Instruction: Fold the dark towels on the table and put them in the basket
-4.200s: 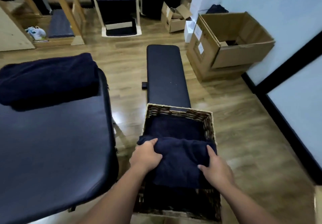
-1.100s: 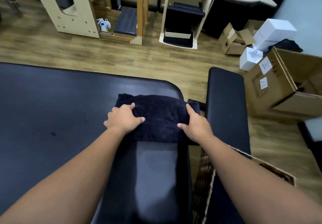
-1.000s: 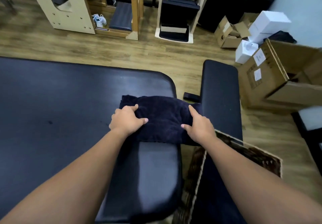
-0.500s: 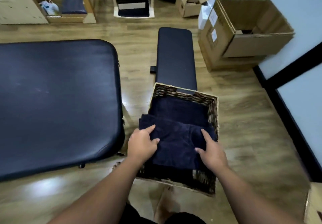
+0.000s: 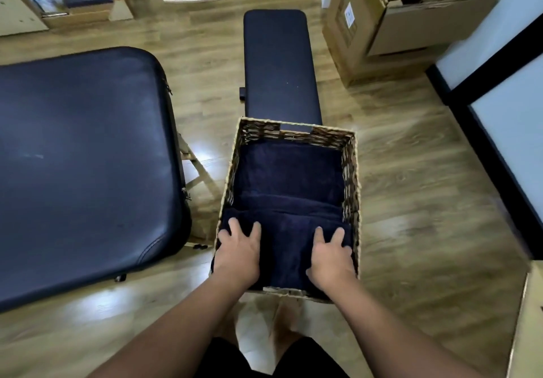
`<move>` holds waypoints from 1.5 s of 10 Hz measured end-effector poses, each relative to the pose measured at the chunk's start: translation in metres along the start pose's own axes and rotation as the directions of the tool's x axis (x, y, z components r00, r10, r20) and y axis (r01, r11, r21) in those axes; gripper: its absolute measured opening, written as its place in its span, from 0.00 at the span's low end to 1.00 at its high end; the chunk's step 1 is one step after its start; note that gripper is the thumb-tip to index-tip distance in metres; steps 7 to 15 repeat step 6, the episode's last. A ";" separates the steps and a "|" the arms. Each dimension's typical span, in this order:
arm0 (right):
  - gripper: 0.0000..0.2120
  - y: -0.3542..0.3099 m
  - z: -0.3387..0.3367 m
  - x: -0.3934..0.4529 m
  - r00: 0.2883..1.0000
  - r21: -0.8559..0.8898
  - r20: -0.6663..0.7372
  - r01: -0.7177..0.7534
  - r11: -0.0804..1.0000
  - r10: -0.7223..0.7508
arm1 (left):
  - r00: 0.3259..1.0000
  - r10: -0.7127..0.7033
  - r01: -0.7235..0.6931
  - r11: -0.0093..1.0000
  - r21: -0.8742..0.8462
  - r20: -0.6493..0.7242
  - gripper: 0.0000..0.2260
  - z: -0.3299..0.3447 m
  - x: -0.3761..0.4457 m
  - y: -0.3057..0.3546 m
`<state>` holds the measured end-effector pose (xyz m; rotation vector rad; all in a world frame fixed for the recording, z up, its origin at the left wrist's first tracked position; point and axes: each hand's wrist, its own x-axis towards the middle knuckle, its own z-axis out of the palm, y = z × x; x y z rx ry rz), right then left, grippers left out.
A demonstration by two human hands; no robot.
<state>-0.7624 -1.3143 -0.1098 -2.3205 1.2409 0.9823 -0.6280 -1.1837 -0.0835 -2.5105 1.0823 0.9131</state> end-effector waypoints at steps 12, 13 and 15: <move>0.28 0.074 -0.005 0.002 0.966 0.519 -0.021 0.230 0.823 -0.256 | 0.994 0.040 -0.084 0.856 -0.509 -0.098 0.26 0.039 -0.005 -0.060; 0.28 0.074 -0.005 0.002 0.966 0.519 -0.021 0.230 0.823 -0.256 | 0.994 0.040 -0.084 0.856 -0.509 -0.098 0.26 0.039 -0.005 -0.060; 0.28 0.074 -0.005 0.002 0.966 0.519 -0.021 0.230 0.823 -0.256 | 0.994 0.040 -0.084 0.856 -0.509 -0.098 0.26 0.039 -0.005 -0.060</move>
